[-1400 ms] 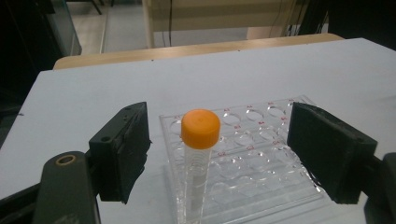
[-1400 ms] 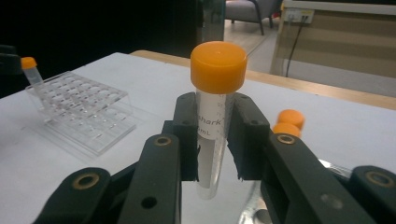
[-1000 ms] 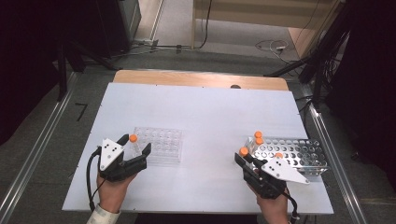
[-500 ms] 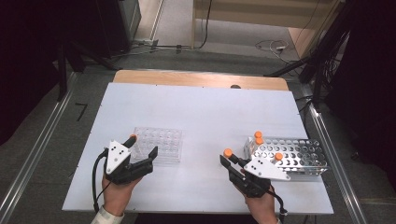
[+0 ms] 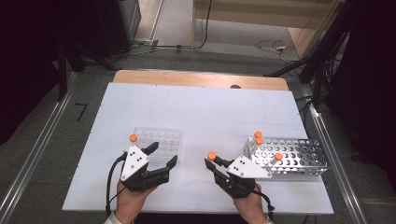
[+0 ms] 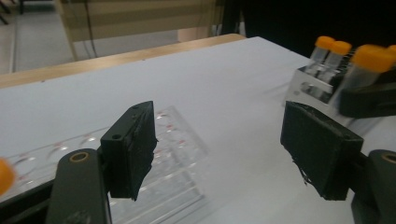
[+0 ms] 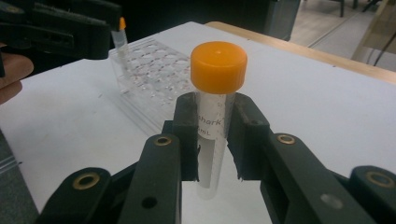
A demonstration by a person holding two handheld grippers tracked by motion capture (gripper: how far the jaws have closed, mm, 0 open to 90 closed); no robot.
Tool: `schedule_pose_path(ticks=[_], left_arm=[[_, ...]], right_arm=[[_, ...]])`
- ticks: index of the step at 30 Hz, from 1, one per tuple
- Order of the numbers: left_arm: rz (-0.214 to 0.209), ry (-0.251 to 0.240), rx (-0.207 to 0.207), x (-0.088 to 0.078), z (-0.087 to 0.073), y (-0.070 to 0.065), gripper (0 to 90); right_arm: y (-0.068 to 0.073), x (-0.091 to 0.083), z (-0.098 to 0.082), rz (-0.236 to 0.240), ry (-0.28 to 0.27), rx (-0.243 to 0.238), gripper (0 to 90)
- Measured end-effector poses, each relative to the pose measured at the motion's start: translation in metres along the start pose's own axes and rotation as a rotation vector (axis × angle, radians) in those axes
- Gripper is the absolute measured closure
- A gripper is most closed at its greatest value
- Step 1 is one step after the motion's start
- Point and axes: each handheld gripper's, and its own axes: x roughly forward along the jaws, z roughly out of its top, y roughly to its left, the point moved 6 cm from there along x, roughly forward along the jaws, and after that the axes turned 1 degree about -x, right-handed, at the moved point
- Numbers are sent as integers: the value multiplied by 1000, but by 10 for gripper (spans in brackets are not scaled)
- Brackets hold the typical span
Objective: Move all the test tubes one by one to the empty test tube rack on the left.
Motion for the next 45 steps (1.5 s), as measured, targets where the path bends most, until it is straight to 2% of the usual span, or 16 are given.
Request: schedule_pose_path(ticks=[2,6,10,16,19,25,30,40,42,45], left_arm=[[-35,0,-3,1,2,-9,272],[-83,-1,22,4,6,-25,316],[-115,-8,26,6,7,-34,365],[-155,13,48,13,3,-44,444],[-167,25,55,15,1,-47,485],[-173,29,62,15,-1,-49,628],[-168,28,66,15,-1,-48,683],[-178,27,54,16,-1,-47,701],[-174,27,56,16,0,-46,702],[-163,25,46,16,1,-42,702]], right_arm=[[6,4,-1,17,10,-10,719],[15,11,0,41,21,-25,718],[23,18,1,63,28,-41,718],[33,24,-1,90,39,-56,718],[37,25,-1,98,41,-58,718],[39,26,-1,103,45,-60,718],[38,25,-1,102,42,-55,718],[37,25,-1,102,42,-51,709],[36,26,-1,103,43,-52,656],[35,26,-2,127,58,-43,443]])
